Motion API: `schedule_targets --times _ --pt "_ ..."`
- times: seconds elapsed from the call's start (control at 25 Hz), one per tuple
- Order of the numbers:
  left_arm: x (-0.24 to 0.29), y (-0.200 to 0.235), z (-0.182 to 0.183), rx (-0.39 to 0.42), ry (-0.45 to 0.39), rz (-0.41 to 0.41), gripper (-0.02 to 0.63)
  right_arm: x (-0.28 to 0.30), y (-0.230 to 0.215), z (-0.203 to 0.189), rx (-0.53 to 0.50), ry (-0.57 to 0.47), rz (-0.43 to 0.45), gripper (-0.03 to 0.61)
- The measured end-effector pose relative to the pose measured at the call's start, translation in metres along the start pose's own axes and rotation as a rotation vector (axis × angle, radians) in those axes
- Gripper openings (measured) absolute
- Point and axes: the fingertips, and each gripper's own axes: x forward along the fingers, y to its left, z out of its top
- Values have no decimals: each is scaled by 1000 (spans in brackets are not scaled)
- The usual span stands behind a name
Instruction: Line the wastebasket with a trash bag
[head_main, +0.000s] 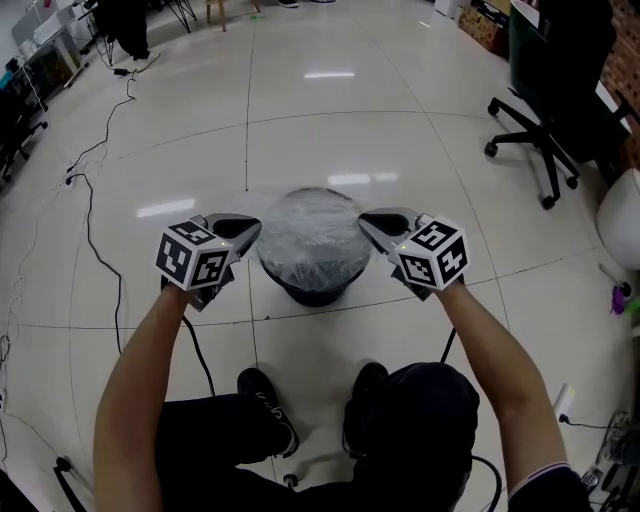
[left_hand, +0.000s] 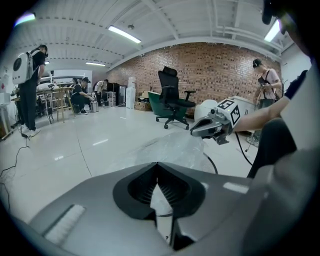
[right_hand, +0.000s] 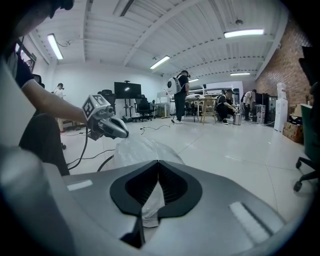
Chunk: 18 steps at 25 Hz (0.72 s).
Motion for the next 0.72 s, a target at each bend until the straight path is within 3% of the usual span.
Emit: schedule_targets --times 0.24,0.4,0.72 --pt "-8 -22 -19 18 39 -20 12 -10 21 -20 -1 37 28 9" --pt "-10 -27 -23 24 45 -16 12 -14 25 -18 6 34 46 51" --pt "-12 -24 -26 23 52 -8 12 -20 17 9 25 -56 25 72"
